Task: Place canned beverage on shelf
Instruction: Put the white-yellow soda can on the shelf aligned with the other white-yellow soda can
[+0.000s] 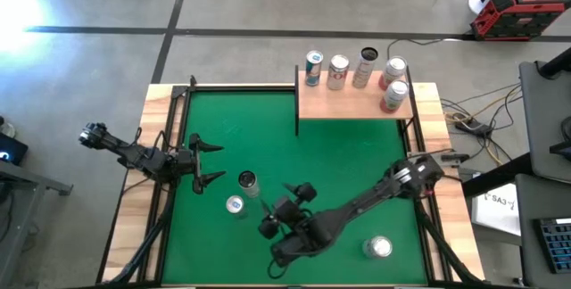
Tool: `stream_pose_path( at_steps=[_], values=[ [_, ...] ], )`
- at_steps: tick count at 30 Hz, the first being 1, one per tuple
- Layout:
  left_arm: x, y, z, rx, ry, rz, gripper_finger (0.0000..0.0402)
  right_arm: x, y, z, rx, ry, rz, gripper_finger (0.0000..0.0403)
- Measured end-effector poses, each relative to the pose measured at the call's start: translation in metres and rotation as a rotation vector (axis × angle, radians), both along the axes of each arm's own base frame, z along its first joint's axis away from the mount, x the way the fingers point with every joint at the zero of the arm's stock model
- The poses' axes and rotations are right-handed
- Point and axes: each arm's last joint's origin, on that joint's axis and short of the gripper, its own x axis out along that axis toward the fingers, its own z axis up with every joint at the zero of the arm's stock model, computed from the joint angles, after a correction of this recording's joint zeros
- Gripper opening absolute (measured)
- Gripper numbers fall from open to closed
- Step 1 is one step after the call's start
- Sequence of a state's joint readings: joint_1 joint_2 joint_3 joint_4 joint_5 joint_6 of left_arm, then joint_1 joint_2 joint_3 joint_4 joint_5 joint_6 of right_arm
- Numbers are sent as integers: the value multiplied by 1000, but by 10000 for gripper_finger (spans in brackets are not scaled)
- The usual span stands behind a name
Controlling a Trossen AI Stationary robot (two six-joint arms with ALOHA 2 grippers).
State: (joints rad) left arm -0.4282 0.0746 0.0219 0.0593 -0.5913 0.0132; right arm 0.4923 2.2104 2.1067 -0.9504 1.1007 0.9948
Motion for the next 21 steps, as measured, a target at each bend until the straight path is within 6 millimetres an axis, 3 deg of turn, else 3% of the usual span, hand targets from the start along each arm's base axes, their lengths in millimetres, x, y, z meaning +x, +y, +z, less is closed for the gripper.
stream_pose_path(
  at_steps=[9, 21],
  values=[
    [0, 0, 0, 0, 0, 0, 361, 35, -16, -2, 52, -46, -18, 373],
    [0, 0, 0, 0, 0, 0, 361, 64, -41, 9, 185, -139, 68, 373]
  ],
)
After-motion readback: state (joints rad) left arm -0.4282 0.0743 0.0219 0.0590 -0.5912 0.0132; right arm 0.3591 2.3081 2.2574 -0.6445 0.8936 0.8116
